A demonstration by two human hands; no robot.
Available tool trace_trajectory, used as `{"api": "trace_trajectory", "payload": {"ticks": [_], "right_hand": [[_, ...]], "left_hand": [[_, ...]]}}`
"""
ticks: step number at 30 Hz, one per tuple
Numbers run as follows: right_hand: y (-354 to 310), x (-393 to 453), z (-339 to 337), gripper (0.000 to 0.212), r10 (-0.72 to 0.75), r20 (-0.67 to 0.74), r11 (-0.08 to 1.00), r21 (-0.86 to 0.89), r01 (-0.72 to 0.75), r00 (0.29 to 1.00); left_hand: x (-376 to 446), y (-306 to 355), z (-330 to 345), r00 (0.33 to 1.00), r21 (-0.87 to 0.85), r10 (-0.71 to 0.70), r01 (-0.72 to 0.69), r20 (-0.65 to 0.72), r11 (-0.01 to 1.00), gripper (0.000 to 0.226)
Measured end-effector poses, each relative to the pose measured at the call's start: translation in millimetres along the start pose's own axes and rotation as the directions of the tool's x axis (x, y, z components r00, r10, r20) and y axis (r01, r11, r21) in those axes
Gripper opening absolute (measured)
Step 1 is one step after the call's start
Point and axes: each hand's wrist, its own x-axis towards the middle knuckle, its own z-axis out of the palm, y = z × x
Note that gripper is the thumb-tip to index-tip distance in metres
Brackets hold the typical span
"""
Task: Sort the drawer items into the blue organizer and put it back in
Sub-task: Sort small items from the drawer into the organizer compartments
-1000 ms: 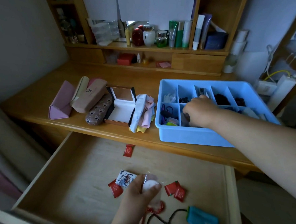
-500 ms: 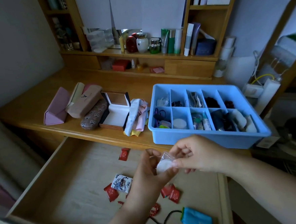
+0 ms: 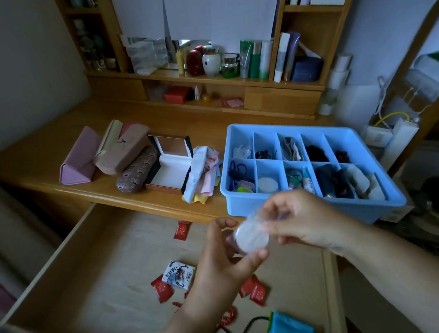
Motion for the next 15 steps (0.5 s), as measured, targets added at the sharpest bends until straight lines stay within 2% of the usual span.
{"api": "trace_trajectory", "payload": {"ticks": [2,4,5,6,7,9,11,12,15], "right_hand": [[-8,4,-25,0.018,-0.157,-0.246,0.985,-0.105,0.135,0.956],[-14,14,-53,0.016,-0.377,-0.471,0.915,-0.324,0.241,0.797],[-16,22,-63,0.016,-0.481,-0.480,0.846,-0.473,0.245,0.733],[-18,31,-67,0.017,-0.558,-0.412,0.757,-0.608,0.239,0.720],[-17,41,-67,0.018,-0.585,-0.300,0.666,-0.708,0.235,0.754],[-10,63,-59,0.021,-0.498,-0.092,0.520,-0.827,0.213,0.862],[0,81,-49,0.023,-0.402,0.018,0.395,-0.898,0.191,0.915],[4,87,-46,0.028,-0.370,0.047,0.377,-0.905,0.197,0.928],[14,95,-45,0.041,-0.326,0.058,0.462,-0.861,0.212,0.944]], "left_hand": [[0,-7,-7,0.999,0.025,-0.014,0.015,-0.029,1.000,0.050],[-4,-16,-14,0.996,0.076,-0.048,0.054,-0.075,0.996,0.040],[-6,-21,-17,0.993,0.091,-0.076,0.084,-0.090,0.992,0.037],[-9,-27,-19,0.990,0.101,-0.102,0.112,-0.097,0.989,0.033],[-12,-31,-20,0.988,0.106,-0.124,0.134,-0.097,0.985,0.032],[-17,-40,-21,0.985,0.114,-0.144,0.155,-0.098,0.981,0.032],[-20,-48,-23,0.981,0.094,-0.154,0.166,-0.120,0.982,0.034],[-21,-52,-25,0.978,0.079,-0.161,0.172,-0.133,0.982,0.034],[-25,-61,-28,0.971,0.067,-0.184,0.196,-0.153,0.978,0.035]]}}
